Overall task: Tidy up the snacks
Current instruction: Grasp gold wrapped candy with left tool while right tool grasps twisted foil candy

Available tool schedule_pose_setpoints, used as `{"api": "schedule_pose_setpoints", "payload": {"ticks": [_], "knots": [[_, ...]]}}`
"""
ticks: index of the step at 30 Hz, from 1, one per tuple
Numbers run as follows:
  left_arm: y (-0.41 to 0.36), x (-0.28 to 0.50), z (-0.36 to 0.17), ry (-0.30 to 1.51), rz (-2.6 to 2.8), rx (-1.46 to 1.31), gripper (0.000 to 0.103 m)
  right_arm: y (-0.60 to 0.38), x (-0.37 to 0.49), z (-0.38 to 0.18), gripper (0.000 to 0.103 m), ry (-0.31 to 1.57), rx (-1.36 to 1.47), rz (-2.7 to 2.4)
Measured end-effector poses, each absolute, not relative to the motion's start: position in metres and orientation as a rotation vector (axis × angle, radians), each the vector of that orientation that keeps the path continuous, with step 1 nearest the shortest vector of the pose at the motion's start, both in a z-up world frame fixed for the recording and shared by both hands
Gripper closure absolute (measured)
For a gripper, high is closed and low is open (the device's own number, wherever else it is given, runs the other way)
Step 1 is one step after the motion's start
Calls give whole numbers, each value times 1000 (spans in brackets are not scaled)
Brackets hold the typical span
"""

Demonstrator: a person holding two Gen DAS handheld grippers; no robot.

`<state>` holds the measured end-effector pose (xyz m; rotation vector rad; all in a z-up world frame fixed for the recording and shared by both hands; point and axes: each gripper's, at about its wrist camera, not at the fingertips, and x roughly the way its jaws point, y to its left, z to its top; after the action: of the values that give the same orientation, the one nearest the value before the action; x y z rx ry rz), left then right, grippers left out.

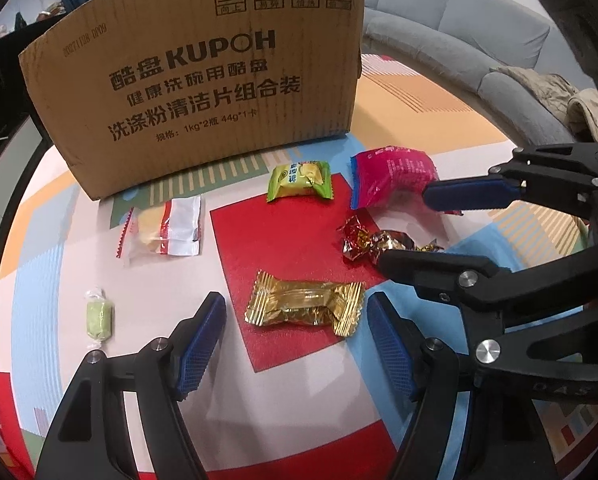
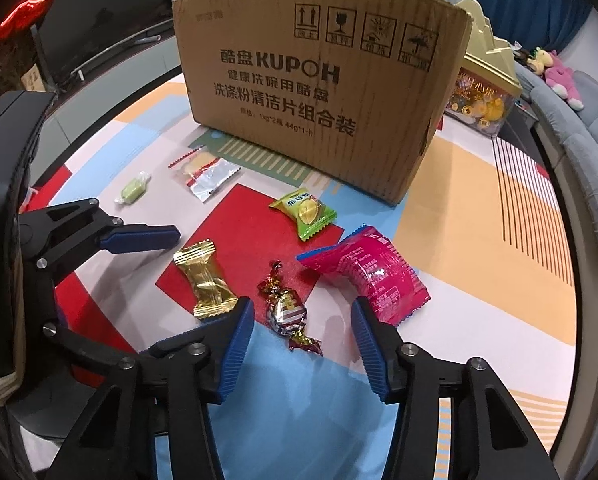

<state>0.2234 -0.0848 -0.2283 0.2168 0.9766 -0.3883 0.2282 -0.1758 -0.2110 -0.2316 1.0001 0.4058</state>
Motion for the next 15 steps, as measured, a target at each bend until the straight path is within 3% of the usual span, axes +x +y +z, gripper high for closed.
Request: {"api": "schedule_pose_setpoints", "payload": {"ticks": [9, 13, 15], "knots": [[-84, 224, -232, 942, -398, 206, 29, -173, 238, -220, 61, 1047, -223, 473], [-84, 223, -232, 933, -401, 213, 32, -174, 241, -224, 73, 1076, -204, 481], [-84, 223, -232, 933, -410, 212, 36, -173, 240, -224, 75, 1074, -209, 478]]}}
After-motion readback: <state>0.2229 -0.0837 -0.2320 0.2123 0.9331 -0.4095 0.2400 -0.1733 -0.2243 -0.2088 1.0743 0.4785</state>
